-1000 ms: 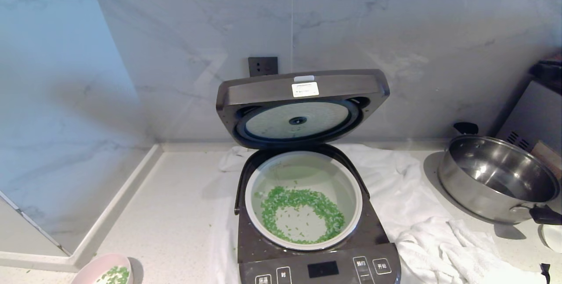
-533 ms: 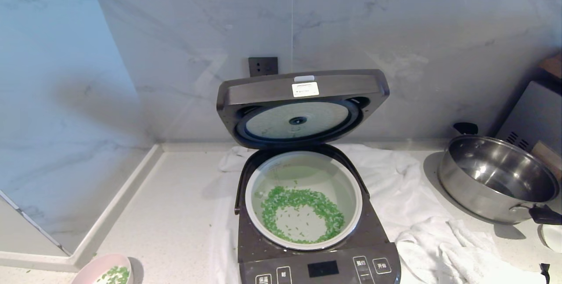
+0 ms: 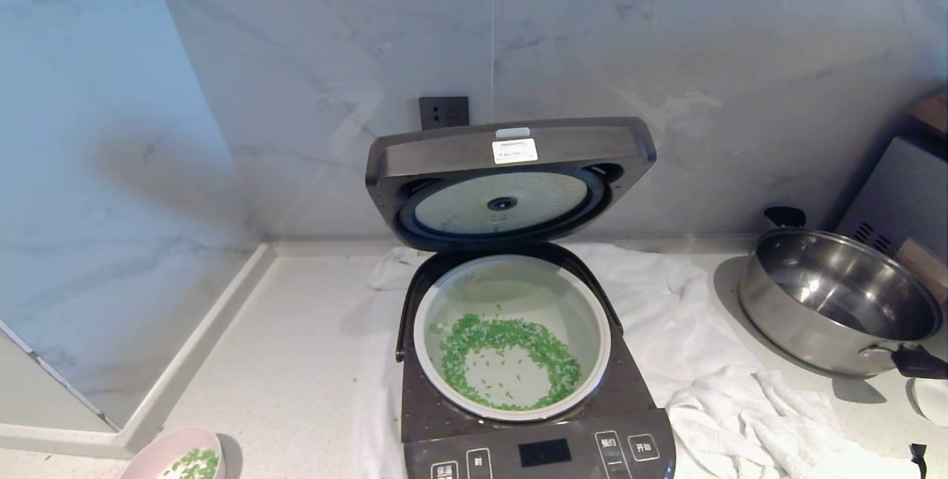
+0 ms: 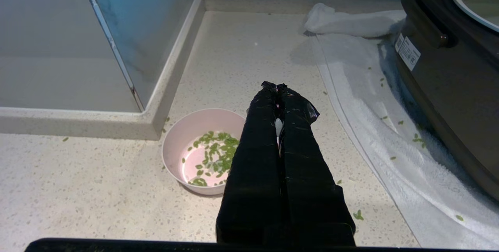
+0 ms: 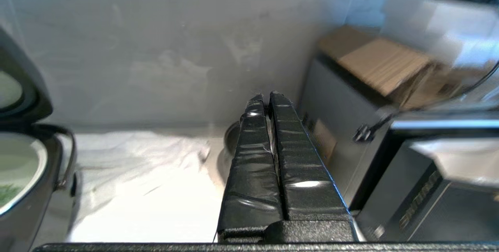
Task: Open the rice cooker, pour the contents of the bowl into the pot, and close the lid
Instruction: Turn on the tap
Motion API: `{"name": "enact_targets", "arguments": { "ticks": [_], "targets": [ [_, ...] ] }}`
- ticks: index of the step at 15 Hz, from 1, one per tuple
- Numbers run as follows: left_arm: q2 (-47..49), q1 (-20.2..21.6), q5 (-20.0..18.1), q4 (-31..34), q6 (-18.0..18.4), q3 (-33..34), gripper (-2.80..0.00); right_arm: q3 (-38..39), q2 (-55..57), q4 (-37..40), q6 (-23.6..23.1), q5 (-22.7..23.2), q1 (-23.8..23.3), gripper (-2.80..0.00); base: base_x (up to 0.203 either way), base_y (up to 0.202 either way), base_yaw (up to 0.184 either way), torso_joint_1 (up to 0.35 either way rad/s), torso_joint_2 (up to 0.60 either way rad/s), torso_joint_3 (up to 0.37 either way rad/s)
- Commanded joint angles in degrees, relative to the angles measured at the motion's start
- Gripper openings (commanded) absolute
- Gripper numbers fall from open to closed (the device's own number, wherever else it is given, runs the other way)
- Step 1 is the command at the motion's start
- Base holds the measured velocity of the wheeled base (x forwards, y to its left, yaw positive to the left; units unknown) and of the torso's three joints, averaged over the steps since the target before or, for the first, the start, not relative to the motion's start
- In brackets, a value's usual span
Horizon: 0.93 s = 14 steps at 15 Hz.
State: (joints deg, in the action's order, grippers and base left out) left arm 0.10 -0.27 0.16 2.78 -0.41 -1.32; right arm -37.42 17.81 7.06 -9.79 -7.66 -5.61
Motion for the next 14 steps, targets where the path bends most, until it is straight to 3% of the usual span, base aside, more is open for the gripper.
{"name": "enact_targets", "arguments": {
  "ticks": [1,5,10,14],
  "targets": [
    [0.1,0.0,0.0,0.0,-0.1,0.0,-2.8,3.4,-1.7,-0.7,0.4,0.0,-0.2,-2.8,0.0,0.0,0.0,0.0,0.0,0.0],
    [0.1,0.0,0.0,0.0,-0.1,0.0,-2.8,7.6,-5.0,-1.0,-0.3,-0.5,6.7,-2.8,0.0,0.0,0.0,0.0,0.0,0.0],
    [0.1,0.0,0.0,0.0,0.0,0.0,-2.8,20.9,-17.0,-0.9,-2.1,0.7,6.1,-2.8,0.0,0.0,0.0,0.0,0.0,0.0],
    [0.1,0.2,0.0,0.0,0.0,0.0,-2.8,36.0,-17.8,-13.2,-3.0,0.6,5.9,-2.8,0.0,0.0,0.0,0.0,0.0,0.0]
  ]
}}
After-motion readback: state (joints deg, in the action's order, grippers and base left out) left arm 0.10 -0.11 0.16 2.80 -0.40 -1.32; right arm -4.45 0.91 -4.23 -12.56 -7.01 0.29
